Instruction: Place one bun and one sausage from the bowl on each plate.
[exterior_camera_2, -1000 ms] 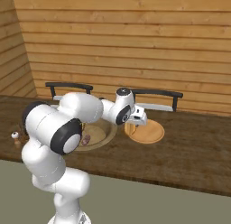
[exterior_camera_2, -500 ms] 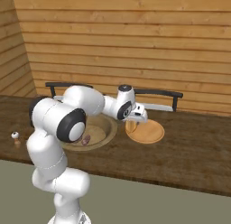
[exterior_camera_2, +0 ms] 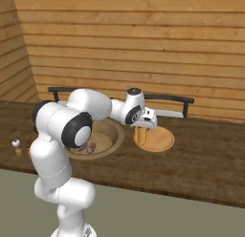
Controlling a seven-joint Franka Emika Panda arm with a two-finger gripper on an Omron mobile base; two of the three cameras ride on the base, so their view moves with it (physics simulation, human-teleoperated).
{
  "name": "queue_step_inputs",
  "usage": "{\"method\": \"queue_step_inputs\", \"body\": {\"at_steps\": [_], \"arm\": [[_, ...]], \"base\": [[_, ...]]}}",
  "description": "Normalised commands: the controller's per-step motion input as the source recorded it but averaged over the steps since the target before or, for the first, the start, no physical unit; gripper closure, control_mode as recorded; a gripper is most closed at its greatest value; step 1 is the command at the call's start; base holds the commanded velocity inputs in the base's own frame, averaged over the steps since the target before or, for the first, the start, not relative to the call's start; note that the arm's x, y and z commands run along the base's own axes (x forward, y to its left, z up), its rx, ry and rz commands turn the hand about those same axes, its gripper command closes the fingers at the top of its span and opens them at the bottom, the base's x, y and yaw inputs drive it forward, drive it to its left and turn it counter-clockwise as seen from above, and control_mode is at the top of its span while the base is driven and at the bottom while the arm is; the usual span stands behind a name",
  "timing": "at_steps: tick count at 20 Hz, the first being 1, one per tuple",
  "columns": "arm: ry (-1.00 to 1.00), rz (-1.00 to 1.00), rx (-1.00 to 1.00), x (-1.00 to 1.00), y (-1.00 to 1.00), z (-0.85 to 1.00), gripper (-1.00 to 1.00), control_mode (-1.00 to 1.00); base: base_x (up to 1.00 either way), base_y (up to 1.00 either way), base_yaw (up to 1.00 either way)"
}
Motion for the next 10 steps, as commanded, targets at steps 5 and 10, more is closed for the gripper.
{"method": "queue_step_inputs", "body": {"at_steps": [5,10], "arm": [[0.0,0.0,0.0,-0.66,-0.01,0.53,-1.0,-1.0],[-0.01,0.0,0.0,-0.92,0.47,0.47,-1.0,-1.0]], "base": [[0.0,0.0,0.0],[0.0,0.0,0.0]]}}
